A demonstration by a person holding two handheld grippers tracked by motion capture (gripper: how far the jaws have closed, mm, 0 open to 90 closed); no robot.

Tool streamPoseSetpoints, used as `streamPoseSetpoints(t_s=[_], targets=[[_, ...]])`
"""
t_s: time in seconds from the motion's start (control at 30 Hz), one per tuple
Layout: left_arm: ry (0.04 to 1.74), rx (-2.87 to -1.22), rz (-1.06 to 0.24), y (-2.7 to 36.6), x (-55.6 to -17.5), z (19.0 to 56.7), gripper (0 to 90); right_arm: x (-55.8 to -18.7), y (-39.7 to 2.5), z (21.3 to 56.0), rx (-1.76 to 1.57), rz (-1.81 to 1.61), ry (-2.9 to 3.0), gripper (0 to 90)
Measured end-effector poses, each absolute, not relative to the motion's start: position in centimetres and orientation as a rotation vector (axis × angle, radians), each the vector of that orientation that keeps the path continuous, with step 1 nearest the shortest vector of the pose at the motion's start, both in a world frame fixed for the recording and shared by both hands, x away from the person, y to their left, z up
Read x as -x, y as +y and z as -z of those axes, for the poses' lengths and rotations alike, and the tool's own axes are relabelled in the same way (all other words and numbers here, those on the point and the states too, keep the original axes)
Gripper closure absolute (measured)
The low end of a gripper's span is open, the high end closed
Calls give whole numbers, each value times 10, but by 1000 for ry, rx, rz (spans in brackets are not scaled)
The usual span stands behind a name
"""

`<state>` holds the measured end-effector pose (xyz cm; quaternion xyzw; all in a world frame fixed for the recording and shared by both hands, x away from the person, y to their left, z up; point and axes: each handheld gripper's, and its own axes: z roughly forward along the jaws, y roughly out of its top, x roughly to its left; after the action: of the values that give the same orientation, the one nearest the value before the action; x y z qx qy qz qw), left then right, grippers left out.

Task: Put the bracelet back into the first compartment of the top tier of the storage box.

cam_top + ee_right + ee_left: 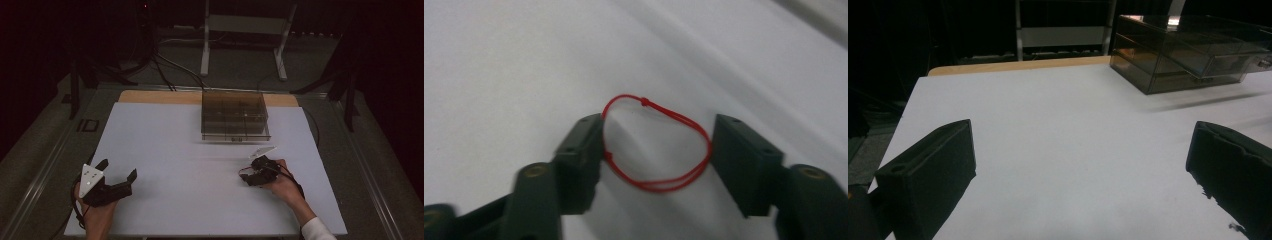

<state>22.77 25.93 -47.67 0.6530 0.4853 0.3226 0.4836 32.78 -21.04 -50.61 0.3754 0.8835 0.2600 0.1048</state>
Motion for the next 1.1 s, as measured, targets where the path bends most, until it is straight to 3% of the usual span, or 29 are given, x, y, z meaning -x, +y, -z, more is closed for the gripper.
streamPoseSetpoints(t_s=[0.37, 1.1], targets=[[1183, -1591, -786, 259, -228, 477, 11, -323, -210, 502, -1083, -747, 2629, 858], [1185, -1596, -786, 259, -228, 477, 11, -325, -210, 498, -1125, -763, 2622, 892]])
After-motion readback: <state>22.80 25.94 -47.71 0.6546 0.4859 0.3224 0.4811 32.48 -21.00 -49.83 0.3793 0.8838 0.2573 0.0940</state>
